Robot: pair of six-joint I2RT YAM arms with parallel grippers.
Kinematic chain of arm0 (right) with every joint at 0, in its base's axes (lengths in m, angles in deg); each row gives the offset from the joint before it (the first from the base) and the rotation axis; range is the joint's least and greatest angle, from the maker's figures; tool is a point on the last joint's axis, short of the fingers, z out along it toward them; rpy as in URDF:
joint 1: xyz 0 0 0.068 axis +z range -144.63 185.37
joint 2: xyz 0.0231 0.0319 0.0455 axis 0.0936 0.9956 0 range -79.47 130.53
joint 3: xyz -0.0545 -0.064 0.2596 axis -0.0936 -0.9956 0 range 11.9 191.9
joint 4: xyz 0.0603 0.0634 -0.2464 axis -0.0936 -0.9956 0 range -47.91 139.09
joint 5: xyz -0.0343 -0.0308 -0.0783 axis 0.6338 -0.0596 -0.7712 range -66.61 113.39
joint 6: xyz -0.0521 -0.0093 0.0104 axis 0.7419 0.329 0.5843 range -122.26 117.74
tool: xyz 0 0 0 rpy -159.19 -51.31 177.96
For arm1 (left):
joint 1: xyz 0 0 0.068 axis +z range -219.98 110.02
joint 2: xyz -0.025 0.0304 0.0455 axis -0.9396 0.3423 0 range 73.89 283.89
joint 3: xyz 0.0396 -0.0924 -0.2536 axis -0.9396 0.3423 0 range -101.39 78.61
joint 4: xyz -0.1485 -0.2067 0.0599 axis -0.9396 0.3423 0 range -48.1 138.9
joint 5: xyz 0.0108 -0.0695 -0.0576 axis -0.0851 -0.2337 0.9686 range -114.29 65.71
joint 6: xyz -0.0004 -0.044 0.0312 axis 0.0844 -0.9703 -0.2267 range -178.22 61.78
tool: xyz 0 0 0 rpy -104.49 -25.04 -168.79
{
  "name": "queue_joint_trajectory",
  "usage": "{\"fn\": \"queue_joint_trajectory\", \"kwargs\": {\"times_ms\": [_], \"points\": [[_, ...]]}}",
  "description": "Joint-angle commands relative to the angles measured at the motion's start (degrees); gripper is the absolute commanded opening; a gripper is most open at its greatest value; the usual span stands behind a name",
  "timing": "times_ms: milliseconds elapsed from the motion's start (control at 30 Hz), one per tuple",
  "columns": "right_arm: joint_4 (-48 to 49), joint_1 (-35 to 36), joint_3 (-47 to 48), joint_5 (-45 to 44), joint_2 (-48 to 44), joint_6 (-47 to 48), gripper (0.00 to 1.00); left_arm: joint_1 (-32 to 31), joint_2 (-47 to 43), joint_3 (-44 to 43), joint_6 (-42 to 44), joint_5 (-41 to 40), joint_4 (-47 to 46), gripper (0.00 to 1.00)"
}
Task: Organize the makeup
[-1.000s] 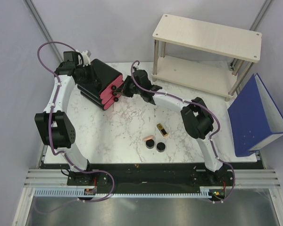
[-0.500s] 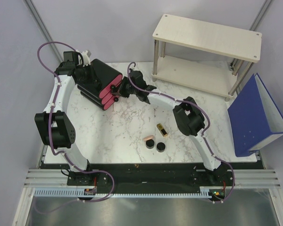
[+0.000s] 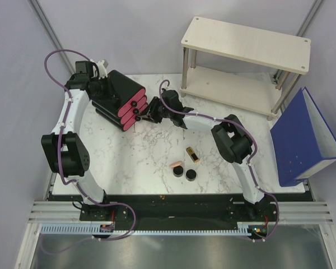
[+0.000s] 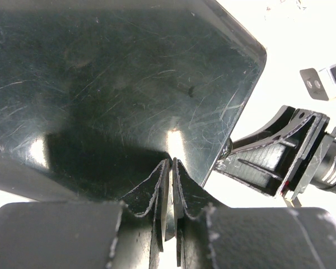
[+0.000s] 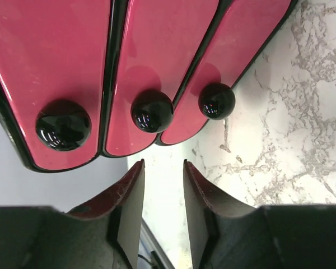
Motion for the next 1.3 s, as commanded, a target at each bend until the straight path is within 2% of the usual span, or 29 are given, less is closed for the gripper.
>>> {"fn": "queue_joint_trajectory", "kwargs": {"times_ms": [0,200,833,1033,1267], "points": [[10.39,-1.31,-1.28,3.40,-1.18,-5.26,0.44,0.16,4.77,4.30,3.82,-6.46,14.14,0.16],[11.99,-1.84,1.61,4.45,1.90,-6.95,0.50,0.16,4.77,4.39,3.82,-6.64,14.23,0.16],[10.66,-1.84,7.15,5.16,8.58,-9.41,0.49,0.16,5.12,4.03,3.91,-7.43,14.58,0.16],[8.83,-1.67,10.75,5.25,11.13,-9.76,0.48,0.07,5.03,3.86,3.91,-8.22,14.67,0.16],[8.12,-1.14,13.66,4.89,13.33,-10.46,0.41,0.07,5.12,3.42,3.65,-8.13,14.93,0.17]]}}
